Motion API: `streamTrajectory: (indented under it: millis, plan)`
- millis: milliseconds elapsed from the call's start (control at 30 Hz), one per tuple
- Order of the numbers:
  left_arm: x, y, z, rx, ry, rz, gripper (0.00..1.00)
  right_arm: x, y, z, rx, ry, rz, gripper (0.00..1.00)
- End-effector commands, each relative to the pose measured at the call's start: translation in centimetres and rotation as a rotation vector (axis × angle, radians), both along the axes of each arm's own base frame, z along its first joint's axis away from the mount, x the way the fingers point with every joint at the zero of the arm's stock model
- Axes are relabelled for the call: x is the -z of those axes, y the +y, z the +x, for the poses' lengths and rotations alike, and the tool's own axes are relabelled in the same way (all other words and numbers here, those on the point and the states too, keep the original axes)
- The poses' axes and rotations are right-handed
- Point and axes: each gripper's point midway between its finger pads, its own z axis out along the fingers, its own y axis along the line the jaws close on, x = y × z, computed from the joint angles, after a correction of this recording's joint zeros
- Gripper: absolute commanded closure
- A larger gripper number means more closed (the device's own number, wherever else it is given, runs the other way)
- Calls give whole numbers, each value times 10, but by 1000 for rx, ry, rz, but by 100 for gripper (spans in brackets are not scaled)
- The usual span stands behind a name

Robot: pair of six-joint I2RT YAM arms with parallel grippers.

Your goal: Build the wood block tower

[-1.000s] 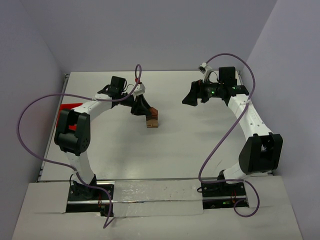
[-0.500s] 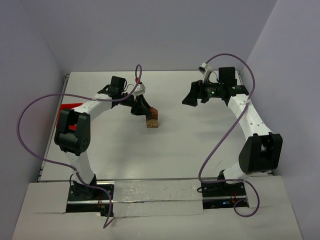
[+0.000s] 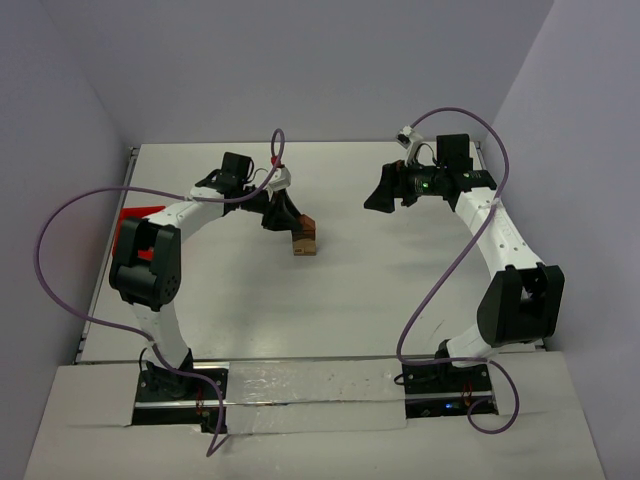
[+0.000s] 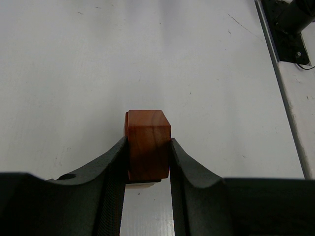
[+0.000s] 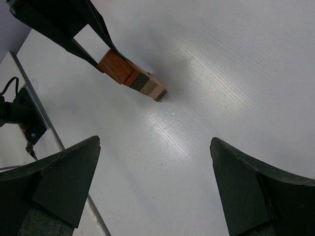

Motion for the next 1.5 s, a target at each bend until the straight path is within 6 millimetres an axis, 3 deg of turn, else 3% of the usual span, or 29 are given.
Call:
streamTrajectory:
  millis: [0, 500, 1133, 1333, 1433, 1467]
  plan:
    - [-11, -5, 7, 24, -43, -29, 72, -20, 2, 5, -19, -53, 12, 0]
    - [-8, -4, 9, 10, -25, -16, 68, -18, 3, 5, -21, -50, 9, 0]
    - [-10, 1, 9, -1, -35, -10, 39, -18, 5, 5, -27, -48, 9, 0]
    - [-31, 2, 9, 1, -73, -17, 21, -19, 5, 4, -27, -55, 7, 0]
    - [-57, 3, 10, -1, -120, -22, 2, -22, 7, 2, -29, -63, 8, 0]
    - [-73, 5, 12, -16, -145, -22, 1, -24, 8, 2, -28, -71, 8, 0]
